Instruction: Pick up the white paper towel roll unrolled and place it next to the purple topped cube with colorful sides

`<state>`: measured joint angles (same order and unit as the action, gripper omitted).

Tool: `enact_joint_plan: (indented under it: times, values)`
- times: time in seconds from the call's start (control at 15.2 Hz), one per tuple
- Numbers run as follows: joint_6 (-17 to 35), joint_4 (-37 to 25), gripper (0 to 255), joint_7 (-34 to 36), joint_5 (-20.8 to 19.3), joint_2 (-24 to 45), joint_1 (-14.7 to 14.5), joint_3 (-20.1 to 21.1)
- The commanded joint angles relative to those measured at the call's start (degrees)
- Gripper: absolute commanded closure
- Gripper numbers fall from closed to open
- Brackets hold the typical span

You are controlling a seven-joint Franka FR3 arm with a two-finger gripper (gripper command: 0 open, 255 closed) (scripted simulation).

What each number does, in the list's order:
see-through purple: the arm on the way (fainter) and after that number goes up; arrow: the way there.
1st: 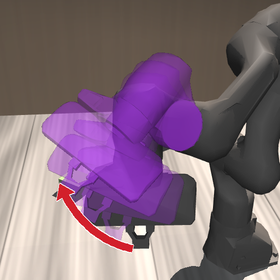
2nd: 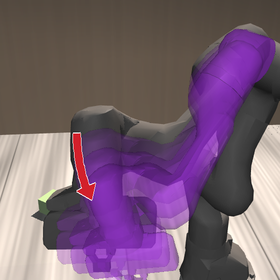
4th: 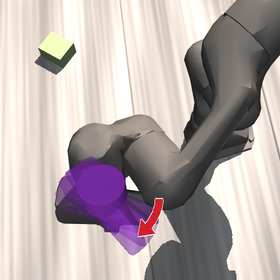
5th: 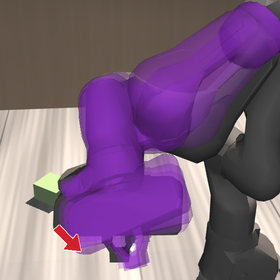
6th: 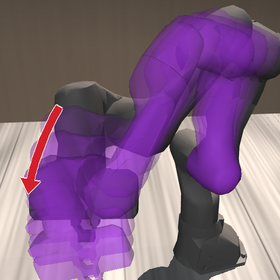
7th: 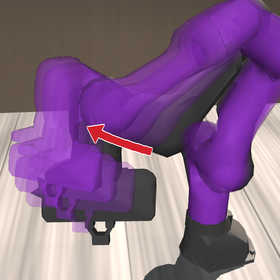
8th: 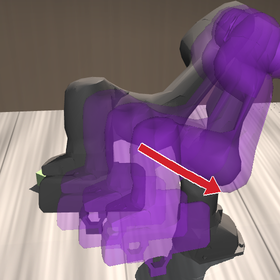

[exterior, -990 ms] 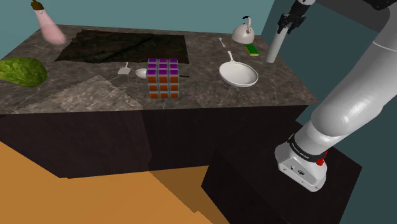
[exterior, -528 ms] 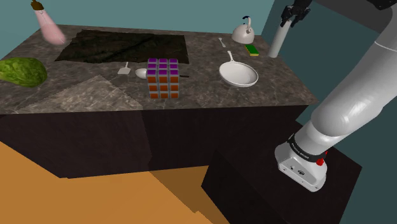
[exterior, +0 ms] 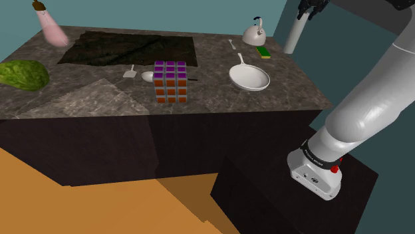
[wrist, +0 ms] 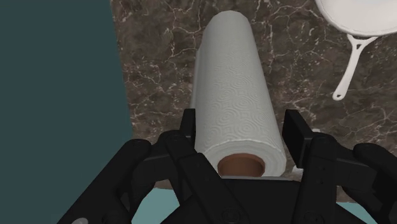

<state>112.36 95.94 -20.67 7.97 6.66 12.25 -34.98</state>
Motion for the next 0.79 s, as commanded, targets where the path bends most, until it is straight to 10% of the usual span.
enact_joint_plan:
  times: [0.0, 0.73]
  values:
    - [-1.5, -1.5, 255, 0.2, -0.1, 0.0, 0.0, 0.0]
    - [-10.5, -11.7, 255, 0.2, 0.7, 1.5, 0.9, -0.4]
